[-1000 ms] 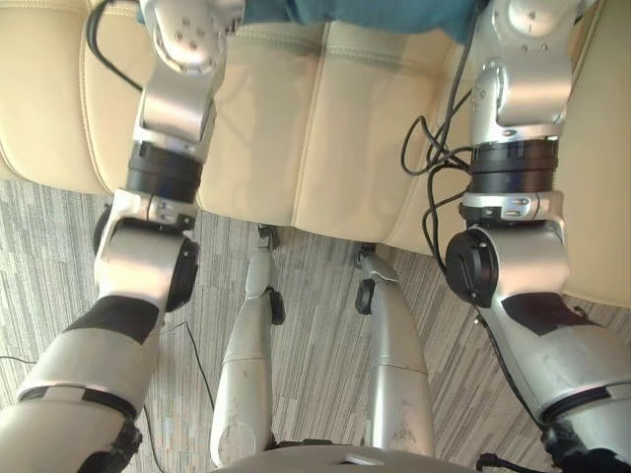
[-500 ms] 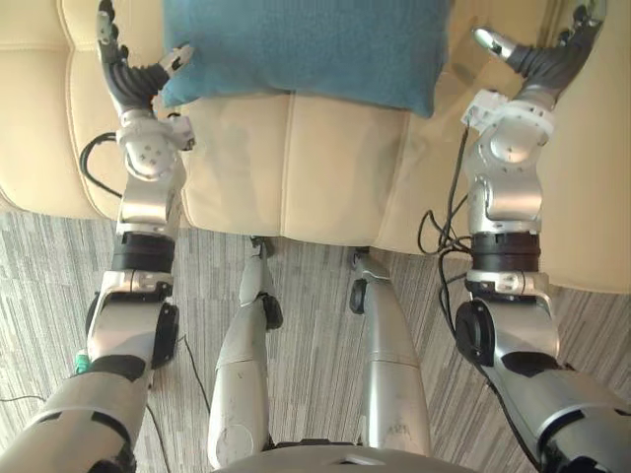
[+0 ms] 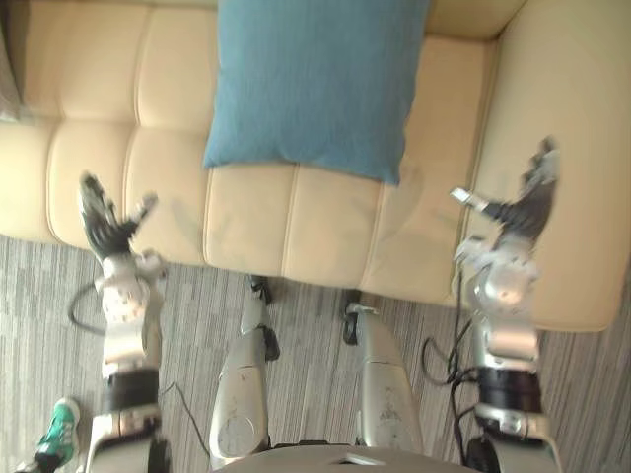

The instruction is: Pick up cushions and gather them together orderly.

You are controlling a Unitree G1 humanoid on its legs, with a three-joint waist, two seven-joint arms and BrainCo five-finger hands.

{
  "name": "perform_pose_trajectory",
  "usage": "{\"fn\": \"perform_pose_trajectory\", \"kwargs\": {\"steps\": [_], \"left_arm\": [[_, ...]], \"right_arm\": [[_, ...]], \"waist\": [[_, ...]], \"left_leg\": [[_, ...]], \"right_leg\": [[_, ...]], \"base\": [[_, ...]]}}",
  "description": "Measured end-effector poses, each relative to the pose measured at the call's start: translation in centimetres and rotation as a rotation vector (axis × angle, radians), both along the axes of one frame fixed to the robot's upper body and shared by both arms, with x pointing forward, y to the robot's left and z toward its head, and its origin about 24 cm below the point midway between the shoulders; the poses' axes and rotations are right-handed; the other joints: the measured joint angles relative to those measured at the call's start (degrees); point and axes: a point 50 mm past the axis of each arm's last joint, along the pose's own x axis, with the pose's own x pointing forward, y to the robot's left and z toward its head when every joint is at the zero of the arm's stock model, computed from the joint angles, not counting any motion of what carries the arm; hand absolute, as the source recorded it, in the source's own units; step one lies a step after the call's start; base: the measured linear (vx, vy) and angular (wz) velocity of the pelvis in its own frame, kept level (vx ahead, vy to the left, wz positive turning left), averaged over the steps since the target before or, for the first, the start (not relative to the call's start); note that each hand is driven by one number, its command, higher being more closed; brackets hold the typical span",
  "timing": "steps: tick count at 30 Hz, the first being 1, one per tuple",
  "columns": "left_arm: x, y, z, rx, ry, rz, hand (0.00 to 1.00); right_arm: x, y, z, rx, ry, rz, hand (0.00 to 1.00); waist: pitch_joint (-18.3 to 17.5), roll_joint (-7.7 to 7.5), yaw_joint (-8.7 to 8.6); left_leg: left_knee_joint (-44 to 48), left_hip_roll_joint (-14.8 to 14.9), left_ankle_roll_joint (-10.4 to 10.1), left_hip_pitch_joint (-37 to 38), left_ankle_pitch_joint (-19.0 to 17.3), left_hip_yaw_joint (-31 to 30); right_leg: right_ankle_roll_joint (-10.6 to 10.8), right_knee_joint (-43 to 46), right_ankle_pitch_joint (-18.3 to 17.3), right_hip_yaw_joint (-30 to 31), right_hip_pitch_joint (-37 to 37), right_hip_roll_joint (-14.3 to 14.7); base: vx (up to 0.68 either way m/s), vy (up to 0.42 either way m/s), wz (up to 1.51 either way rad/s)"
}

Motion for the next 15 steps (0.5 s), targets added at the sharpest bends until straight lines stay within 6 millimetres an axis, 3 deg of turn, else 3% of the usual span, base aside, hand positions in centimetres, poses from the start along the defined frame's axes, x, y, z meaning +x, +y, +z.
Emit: {"fn": "perform_pose_trajectory", "kwargs": {"steps": [1, 3, 7, 12, 15], "left_arm": [[-0.9, -0.3, -2.1, -0.037, 0.075, -0.01, 0.0], [-3.9, -1.3, -7.6, -0.124, 0.289, -0.043, 0.0], [-8.5, -2.9, -13.9, -0.255, 0.573, -0.076, 0.0], [-13.5, -4.3, -19.0, -0.4, 0.862, -0.05, 0.0], [-15.2, -4.8, -20.2, -0.397, 0.973, -0.063, 0.0]], "right_arm": [[-0.3, 0.3, -2.0, 0.02, 0.077, 0.021, 0.0], [-1.8, 1.1, -8.4, 0.105, 0.33, 0.055, 0.0], [-6.1, 2.0, -16.9, 0.236, 0.695, 0.067, 0.0], [-11.4, 1.9, -23.7, 0.458, 1.014, -0.022, 0.0], [-13.4, 1.5, -25.2, 0.535, 1.097, -0.083, 0.0]], "waist": [[-0.8, -0.35, 0.0], [-3.42, -2.0, 0.45], [-10.29, -2.57, 0.73], [-16.02, -2.43, 0.71], [-17.04, -2.51, 0.7]], "left_leg": [[0.96, 0.1, -0.08, 1.37, -0.68, -0.07], [3.52, 0.26, -0.24, 6.71, -3.83, 0.44], [4.22, 0.74, -0.91, 13.37, -7.11, 0.75], [1.72, 0.67, -1.23, 20.47, -8.14, 2.08], [-0.09, 0.05, -1.35, 23.63, -8.06, 2.22]], "right_leg": [[0.12, -0.81, -0.11, -0.3, 2.14, 0.03], [0.38, -3.68, -0.26, 0.23, 9.41, 0.4], [0.93, -9.43, -0.06, 0.18, 18.42, 1.08], [1.57, -17.14, 2.63, 0.76, 27.25, 2.07], [1.96, -20.22, 3.77, 1.13, 30.88, 2.32]], "base": [[0.12, -0.083, -0.06], [0.16, -0.076, -0.17], [0.16, -0.007, -0.1], [0.11, 0.035, -0.13], [0.06, 0.043, -0.06]]}}
